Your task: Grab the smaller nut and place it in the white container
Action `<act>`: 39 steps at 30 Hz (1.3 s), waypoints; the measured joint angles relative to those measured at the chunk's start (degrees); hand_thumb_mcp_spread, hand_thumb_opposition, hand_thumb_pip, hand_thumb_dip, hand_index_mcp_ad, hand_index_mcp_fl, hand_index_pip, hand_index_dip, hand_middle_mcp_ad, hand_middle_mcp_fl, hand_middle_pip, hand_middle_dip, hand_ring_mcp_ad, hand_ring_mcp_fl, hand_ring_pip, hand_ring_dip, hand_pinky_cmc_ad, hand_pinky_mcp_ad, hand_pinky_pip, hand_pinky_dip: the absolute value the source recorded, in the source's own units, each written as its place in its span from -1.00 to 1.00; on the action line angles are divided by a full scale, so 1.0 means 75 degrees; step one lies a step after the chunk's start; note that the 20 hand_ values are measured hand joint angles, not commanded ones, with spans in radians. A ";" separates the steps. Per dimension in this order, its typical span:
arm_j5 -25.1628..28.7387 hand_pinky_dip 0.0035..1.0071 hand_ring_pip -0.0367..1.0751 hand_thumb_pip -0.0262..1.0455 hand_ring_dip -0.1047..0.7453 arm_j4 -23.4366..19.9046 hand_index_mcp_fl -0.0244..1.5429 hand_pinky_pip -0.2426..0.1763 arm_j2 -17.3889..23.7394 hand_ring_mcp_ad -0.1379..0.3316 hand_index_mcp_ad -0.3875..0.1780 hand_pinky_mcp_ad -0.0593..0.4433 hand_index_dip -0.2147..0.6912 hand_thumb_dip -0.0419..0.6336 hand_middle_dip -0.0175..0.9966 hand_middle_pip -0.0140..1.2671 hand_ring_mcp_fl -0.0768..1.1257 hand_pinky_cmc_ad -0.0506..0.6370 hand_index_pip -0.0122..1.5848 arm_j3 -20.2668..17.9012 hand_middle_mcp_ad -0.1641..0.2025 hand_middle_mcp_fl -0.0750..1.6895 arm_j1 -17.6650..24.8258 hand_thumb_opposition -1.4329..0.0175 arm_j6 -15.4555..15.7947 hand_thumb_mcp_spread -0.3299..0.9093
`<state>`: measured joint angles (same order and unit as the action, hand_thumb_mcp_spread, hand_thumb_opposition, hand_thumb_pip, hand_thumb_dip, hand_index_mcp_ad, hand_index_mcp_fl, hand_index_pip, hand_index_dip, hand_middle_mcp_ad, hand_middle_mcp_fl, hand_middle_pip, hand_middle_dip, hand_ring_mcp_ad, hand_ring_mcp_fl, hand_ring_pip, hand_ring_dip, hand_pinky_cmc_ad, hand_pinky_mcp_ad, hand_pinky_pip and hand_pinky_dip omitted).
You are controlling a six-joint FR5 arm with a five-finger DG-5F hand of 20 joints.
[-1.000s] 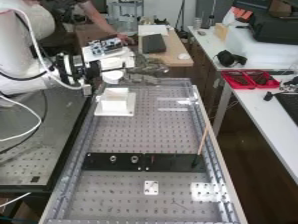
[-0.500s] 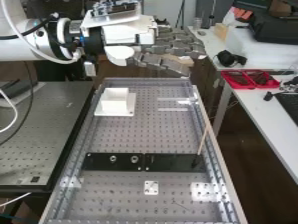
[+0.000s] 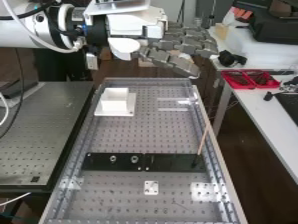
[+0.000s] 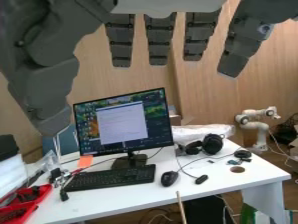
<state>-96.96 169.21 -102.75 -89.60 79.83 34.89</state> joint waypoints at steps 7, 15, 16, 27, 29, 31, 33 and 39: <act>0.0031 -0.39 -0.80 0.31 -0.55 0.0125 -0.80 -0.29 0.0021 0.20 -0.07 0.41 -0.08 -0.43 -0.53 -0.78 -0.88 0.29 -0.86 -0.0011 0.21 -0.92 0.0024 -0.03 -0.0059 -0.12; 0.0072 -0.39 -0.80 0.31 -0.55 0.0065 -0.80 -0.29 0.0073 0.20 -0.07 0.41 -0.08 -0.43 -0.53 -0.78 -0.88 0.29 -0.86 -0.0108 0.21 -0.92 0.0020 -0.03 -0.0101 -0.12; 0.0082 -0.39 -0.80 0.31 -0.55 0.0059 -0.80 -0.29 0.0083 0.21 -0.07 0.41 -0.08 -0.43 -0.53 -0.78 -0.88 0.29 -0.86 -0.0128 0.21 -0.93 0.0015 -0.03 -0.0106 -0.12; 0.0033 -0.41 -0.80 0.31 -0.55 0.0081 -0.80 -0.29 0.0085 0.20 -0.07 0.41 -0.08 -0.43 -0.53 -0.78 -0.88 0.30 -0.86 -0.0157 0.21 -0.93 -0.0035 -0.03 -0.0104 -0.12; 0.0012 -0.42 -0.80 0.31 -0.55 0.0085 -0.80 -0.30 0.0084 0.21 -0.07 0.41 -0.08 -0.43 -0.53 -0.78 -0.88 0.30 -0.86 -0.0160 0.21 -0.92 -0.0043 -0.03 -0.0107 -0.13; -0.0023 -0.44 -0.80 0.31 -0.55 0.0073 -0.80 -0.30 0.0102 0.20 -0.07 0.41 -0.07 -0.43 -0.53 -0.78 -0.88 0.36 -0.86 -0.0178 0.21 -0.92 -0.0052 -0.03 -0.0101 -0.13; -0.0037 -0.44 -0.80 0.32 -0.55 0.0073 -0.80 -0.30 0.0117 0.20 -0.07 0.41 -0.07 -0.43 -0.53 -0.78 -0.88 0.36 -0.86 -0.0188 0.21 -0.92 -0.0057 -0.03 -0.0097 -0.13; -0.0060 -0.44 -0.80 0.32 -0.55 0.0157 -0.80 -0.31 0.0197 0.20 -0.07 0.41 -0.07 -0.43 -0.53 -0.78 -0.88 0.36 -0.86 -0.0226 0.21 -0.93 -0.0067 -0.03 -0.0015 -0.13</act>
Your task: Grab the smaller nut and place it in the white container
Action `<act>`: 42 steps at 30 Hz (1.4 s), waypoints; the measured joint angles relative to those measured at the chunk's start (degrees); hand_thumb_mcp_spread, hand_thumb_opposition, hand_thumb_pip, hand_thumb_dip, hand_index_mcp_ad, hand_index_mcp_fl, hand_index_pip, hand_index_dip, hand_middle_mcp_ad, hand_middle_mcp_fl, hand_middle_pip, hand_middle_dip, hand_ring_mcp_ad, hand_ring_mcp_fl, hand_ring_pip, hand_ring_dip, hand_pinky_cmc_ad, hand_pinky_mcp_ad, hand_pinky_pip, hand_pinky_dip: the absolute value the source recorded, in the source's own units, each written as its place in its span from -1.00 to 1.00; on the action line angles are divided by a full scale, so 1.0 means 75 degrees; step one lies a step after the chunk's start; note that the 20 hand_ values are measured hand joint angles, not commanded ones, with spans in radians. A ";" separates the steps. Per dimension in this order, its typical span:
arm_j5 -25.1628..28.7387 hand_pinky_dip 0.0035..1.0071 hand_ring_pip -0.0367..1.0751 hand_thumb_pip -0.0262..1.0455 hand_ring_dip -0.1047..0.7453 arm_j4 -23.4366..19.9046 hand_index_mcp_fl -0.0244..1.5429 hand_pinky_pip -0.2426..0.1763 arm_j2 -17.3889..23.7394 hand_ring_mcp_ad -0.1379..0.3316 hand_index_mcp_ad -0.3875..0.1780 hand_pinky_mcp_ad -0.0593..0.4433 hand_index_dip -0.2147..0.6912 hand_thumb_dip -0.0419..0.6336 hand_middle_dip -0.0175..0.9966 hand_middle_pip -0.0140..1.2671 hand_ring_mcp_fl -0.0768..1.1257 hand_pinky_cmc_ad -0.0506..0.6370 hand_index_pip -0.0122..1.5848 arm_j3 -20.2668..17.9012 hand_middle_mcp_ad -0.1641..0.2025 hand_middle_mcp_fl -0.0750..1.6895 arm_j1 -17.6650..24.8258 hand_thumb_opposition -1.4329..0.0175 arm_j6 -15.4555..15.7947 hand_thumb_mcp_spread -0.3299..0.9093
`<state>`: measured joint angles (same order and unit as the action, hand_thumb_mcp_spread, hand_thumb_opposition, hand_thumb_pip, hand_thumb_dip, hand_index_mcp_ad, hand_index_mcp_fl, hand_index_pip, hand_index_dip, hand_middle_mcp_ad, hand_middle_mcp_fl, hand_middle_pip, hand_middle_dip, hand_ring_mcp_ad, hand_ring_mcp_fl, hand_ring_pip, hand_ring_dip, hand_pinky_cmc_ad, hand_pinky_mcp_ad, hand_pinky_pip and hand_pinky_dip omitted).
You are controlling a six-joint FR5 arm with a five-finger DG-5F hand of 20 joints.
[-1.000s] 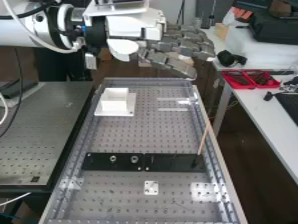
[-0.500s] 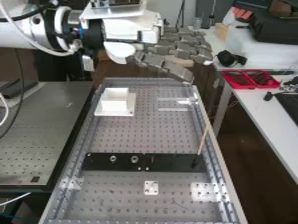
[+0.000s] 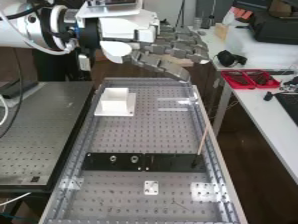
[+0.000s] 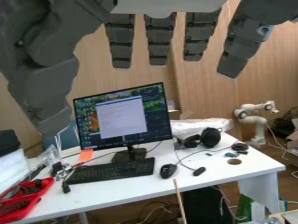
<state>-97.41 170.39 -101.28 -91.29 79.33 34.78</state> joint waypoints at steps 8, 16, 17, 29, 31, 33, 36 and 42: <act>-0.0035 -0.44 -0.80 0.32 -0.55 0.0137 -0.79 -0.31 0.0092 0.22 -0.07 0.41 -0.07 -0.43 -0.53 -0.78 -0.88 0.36 -0.86 -0.0001 0.21 -0.92 0.0015 -0.03 0.0084 -0.13; -0.0122 -0.44 -0.80 0.32 -0.55 0.0233 -0.79 -0.32 0.0248 0.26 -0.07 0.41 -0.08 -0.43 -0.53 -0.78 -0.88 0.36 -0.86 -0.0050 0.23 -0.92 0.0029 -0.03 0.0085 -0.13; -0.0138 -0.44 -0.80 0.32 -0.55 0.0243 -0.79 -0.33 0.0258 0.26 -0.07 0.40 -0.08 -0.43 -0.53 -0.78 -0.88 0.36 -0.86 -0.0052 0.23 -0.92 0.0030 -0.03 0.0088 -0.13; -0.0379 -0.44 -0.80 0.32 -0.55 0.0493 -0.79 -0.33 0.0321 0.26 -0.07 0.42 -0.07 -0.43 -0.53 -0.78 -0.88 0.36 -0.86 -0.0038 0.23 -0.92 -0.0003 -0.03 0.0094 -0.13; -0.0404 -0.44 -0.80 0.32 -0.55 0.0518 -0.79 -0.34 0.0320 0.26 -0.07 0.42 -0.06 -0.43 -0.53 -0.77 -0.88 0.36 -0.86 -0.0038 0.23 -0.92 -0.0028 -0.03 0.0142 -0.13; -0.0420 -0.44 -0.80 0.32 -0.55 0.0517 -0.79 -0.34 0.0318 0.26 -0.07 0.42 -0.06 -0.43 -0.53 -0.77 -0.88 0.36 -0.86 -0.0038 0.23 -0.92 -0.0052 -0.03 0.0159 -0.13; -0.0445 -0.45 -0.80 0.32 -0.55 0.0481 -0.79 -0.34 0.0308 0.26 -0.07 0.40 -0.06 -0.43 -0.53 -0.77 -0.88 0.36 -0.86 -0.0032 0.23 -0.92 -0.0091 -0.03 0.0168 -0.13; -0.0534 -0.45 -0.80 0.32 -0.55 0.0483 -0.79 -0.34 0.0256 0.27 -0.07 0.42 -0.06 -0.43 -0.53 -0.77 -0.88 0.36 -0.86 -0.0026 0.23 -0.92 -0.0159 -0.03 0.0160 -0.13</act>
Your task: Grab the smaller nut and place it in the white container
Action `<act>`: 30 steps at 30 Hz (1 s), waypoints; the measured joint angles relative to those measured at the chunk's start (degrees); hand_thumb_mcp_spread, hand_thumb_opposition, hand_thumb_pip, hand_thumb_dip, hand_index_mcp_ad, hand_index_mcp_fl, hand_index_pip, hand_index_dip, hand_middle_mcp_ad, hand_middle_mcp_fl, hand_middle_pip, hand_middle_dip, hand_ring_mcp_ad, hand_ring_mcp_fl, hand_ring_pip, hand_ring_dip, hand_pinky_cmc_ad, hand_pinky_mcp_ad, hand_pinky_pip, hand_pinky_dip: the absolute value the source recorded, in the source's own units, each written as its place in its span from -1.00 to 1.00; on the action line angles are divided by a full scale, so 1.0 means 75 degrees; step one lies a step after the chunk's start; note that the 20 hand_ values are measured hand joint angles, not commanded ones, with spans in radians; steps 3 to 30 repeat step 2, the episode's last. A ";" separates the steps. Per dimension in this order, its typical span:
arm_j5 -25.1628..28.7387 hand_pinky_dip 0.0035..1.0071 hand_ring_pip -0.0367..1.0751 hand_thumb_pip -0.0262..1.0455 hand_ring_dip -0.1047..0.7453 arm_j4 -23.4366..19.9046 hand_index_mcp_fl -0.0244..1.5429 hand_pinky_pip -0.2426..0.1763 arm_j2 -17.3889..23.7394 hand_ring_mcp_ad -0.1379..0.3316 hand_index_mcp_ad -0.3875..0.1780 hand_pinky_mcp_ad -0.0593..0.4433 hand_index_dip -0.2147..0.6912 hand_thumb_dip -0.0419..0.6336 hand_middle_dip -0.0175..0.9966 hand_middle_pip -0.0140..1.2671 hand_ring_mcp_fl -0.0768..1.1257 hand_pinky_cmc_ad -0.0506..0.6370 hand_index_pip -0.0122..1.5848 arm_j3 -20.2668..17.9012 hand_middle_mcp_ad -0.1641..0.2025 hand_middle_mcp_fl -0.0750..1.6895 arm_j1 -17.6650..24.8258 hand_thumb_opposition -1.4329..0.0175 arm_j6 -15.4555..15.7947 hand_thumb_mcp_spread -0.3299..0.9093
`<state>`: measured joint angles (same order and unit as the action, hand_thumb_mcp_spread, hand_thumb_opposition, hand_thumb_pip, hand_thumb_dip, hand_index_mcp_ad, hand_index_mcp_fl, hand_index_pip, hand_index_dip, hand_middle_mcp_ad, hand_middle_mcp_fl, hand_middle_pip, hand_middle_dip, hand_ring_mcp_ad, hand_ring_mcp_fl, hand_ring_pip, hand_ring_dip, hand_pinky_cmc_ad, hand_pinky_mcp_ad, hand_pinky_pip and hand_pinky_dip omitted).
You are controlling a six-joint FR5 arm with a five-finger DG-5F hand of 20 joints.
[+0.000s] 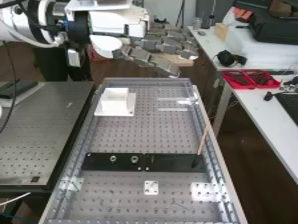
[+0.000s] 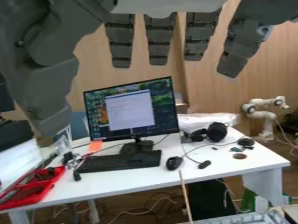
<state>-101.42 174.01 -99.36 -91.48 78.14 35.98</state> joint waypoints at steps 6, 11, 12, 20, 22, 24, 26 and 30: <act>-0.0033 -0.45 -0.80 0.32 -0.55 -0.0031 -0.79 -0.34 -0.0004 0.27 -0.07 0.42 -0.07 -0.43 -0.53 -0.77 -0.88 0.36 -0.86 -0.0016 0.23 -0.92 -0.0013 -0.03 -0.0015 -0.13; -0.0033 -0.45 -0.80 0.32 -0.55 -0.0031 -0.79 -0.34 -0.0004 0.27 -0.07 0.42 -0.07 -0.43 -0.53 -0.77 -0.88 0.36 -0.86 -0.0016 0.23 -0.92 -0.0013 -0.03 -0.0015 -0.13; -0.0033 -0.45 -0.80 0.32 -0.55 -0.0031 -0.79 -0.34 -0.0004 0.27 -0.07 0.42 -0.07 -0.43 -0.53 -0.77 -0.88 0.36 -0.86 -0.0016 0.23 -0.92 -0.0013 -0.03 -0.0015 -0.13; -0.0033 -0.45 -0.80 0.32 -0.55 -0.0031 -0.79 -0.34 -0.0004 0.27 -0.07 0.42 -0.07 -0.43 -0.53 -0.77 -0.88 0.36 -0.86 -0.0016 0.23 -0.92 -0.0013 -0.03 -0.0015 -0.13; -0.0033 -0.45 -0.80 0.32 -0.55 -0.0031 -0.79 -0.34 -0.0004 0.27 -0.07 0.42 -0.07 -0.43 -0.53 -0.77 -0.88 0.36 -0.86 -0.0016 0.23 -0.92 -0.0013 -0.03 -0.0015 -0.13; -0.0033 -0.45 -0.80 0.32 -0.55 -0.0031 -0.79 -0.34 -0.0004 0.27 -0.07 0.42 -0.07 -0.43 -0.53 -0.77 -0.88 0.36 -0.86 -0.0016 0.23 -0.92 -0.0013 -0.03 -0.0015 -0.13; -0.0033 -0.45 -0.80 0.32 -0.55 -0.0031 -0.79 -0.34 -0.0004 0.27 -0.07 0.42 -0.07 -0.43 -0.53 -0.77 -0.88 0.36 -0.86 -0.0016 0.23 -0.92 -0.0013 -0.03 -0.0015 -0.13; -0.0033 -0.45 -0.80 0.32 -0.55 -0.0031 -0.79 -0.34 -0.0004 0.27 -0.07 0.42 -0.07 -0.43 -0.53 -0.77 -0.88 0.36 -0.86 -0.0016 0.23 -0.92 -0.0013 -0.03 -0.0015 -0.13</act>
